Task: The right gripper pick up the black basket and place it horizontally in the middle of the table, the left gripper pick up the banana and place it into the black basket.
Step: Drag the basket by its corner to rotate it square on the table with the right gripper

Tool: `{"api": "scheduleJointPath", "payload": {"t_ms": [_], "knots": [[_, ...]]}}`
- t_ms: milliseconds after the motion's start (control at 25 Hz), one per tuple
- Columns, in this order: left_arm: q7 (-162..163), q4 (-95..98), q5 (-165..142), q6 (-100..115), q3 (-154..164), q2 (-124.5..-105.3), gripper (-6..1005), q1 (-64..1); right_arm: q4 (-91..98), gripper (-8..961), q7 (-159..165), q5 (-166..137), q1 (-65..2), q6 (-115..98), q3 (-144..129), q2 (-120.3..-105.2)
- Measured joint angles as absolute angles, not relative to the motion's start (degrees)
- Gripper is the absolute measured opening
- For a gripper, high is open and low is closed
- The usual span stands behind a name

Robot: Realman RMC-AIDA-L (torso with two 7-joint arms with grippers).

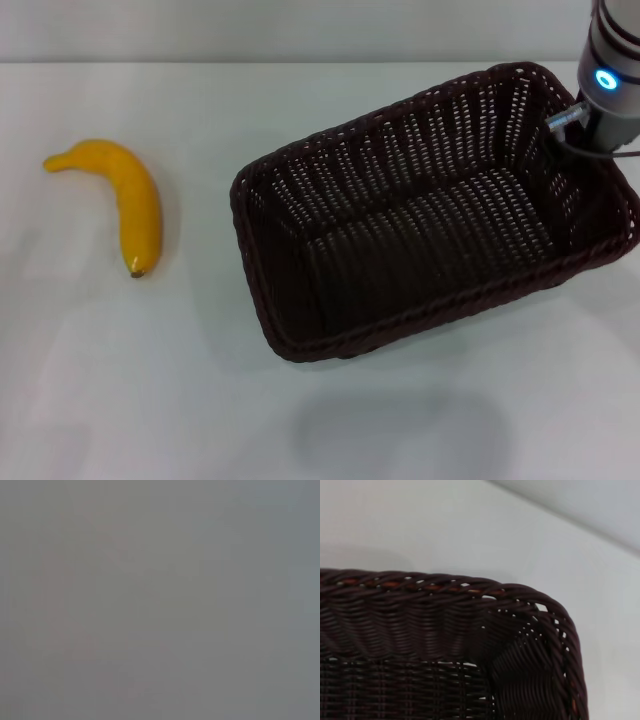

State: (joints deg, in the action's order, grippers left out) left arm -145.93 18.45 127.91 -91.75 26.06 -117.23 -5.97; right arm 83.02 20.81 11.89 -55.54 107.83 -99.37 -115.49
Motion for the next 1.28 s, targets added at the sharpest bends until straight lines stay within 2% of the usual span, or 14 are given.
{"api": "scheduleJointPath", "payload": {"t_ms": [280, 840, 1080, 1280], "knots": [[-145.9, 19.5, 128.2, -91.7, 25.9, -117.45, 876, -6.0, 82.4, 199, 16.6, 21.6, -51.2, 103.2, -93.2, -115.75], [-146.1, 19.6, 128.1, -91.2, 25.9, -117.48, 876, -6.1, 81.0, 236, 18.9, 28.9, -49.8, 103.5, -90.2, -115.89], [-142.7, 20.5, 126.3, -89.5, 26.4, -116.56, 876, -5.8, 89.9, 448, 19.5, 27.0, -47.4, 105.5, -88.7, -115.31], [-122.1, 31.8, 113.6, -84.5, 26.4, -114.20, 875, -5.1, 102.5, 448, 16.9, 20.4, -41.7, 104.4, -88.3, -115.29]]}}
